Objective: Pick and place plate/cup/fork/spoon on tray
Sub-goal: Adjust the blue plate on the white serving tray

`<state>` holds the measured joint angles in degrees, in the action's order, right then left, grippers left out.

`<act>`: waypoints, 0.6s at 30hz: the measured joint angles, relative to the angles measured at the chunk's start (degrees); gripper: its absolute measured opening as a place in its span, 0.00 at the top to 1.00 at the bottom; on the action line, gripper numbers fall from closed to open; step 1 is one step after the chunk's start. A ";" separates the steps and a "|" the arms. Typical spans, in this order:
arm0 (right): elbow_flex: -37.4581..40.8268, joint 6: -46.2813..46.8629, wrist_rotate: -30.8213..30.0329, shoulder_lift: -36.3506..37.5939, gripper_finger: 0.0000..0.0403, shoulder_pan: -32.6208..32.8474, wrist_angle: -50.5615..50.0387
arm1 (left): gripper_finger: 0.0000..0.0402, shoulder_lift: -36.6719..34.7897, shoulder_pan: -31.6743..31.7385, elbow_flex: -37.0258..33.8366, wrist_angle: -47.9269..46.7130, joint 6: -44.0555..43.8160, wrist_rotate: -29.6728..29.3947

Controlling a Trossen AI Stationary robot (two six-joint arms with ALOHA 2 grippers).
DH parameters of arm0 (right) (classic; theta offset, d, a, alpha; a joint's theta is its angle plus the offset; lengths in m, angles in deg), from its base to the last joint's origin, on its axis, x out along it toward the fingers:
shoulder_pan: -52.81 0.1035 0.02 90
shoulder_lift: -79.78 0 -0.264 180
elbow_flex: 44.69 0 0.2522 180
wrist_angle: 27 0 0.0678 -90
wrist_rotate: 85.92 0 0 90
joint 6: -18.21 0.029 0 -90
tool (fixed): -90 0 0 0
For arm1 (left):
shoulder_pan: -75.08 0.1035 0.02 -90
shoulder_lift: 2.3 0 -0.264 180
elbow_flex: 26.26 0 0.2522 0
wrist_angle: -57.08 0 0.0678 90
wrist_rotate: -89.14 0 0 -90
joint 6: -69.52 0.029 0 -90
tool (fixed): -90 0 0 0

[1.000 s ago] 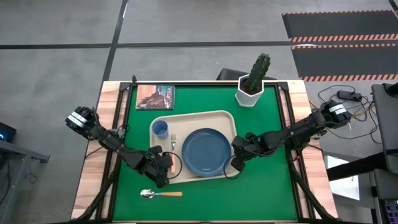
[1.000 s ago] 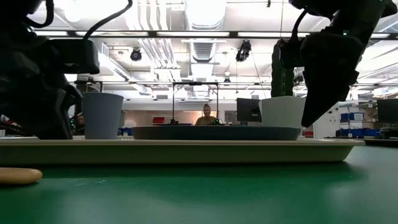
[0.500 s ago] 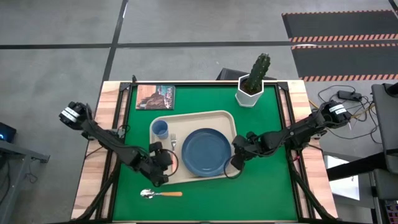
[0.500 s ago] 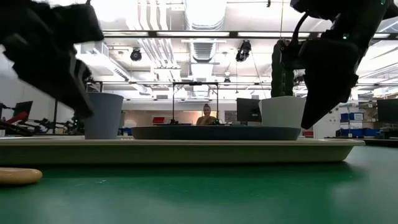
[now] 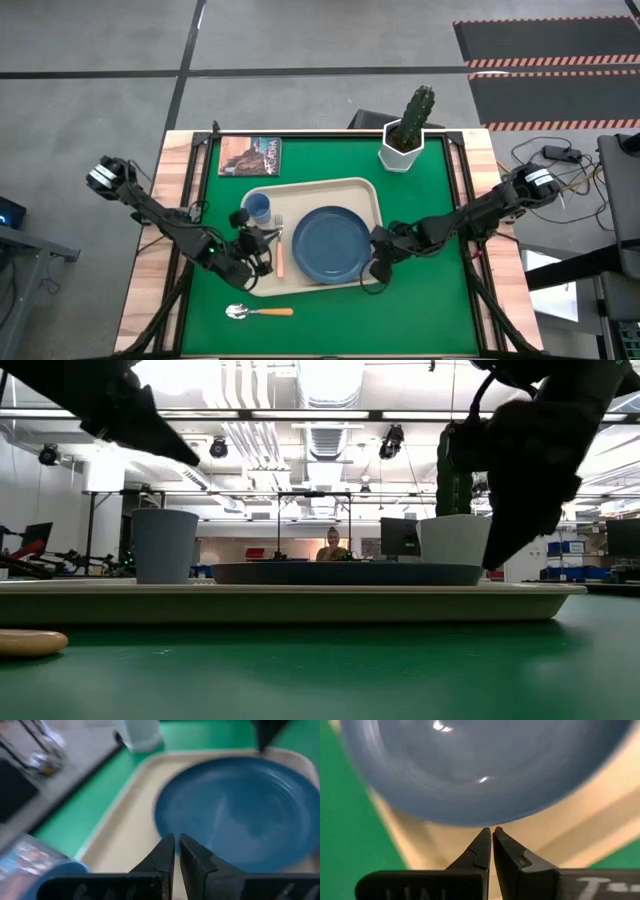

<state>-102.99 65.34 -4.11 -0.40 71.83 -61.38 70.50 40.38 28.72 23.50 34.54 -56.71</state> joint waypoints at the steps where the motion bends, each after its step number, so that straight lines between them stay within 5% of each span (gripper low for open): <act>1: 0.00 -0.39 1.54 -0.51 0.98 0.43 0.99 | 0.98 -0.22 0.02 0.00 0.13 0.73 -1.62; 6: -0.02 -0.66 2.84 -2.69 0.98 1.76 1.73 | 0.98 -0.55 0.11 -0.02 0.11 1.29 -6.94; 18: -0.02 -4.76 -3.08 -7.64 0.98 -0.90 6.70 | 0.98 -0.56 0.13 -0.26 0.03 1.28 -7.76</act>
<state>-103.01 60.59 -7.19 -8.05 70.93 -54.68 69.94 40.51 28.45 23.53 35.82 -64.48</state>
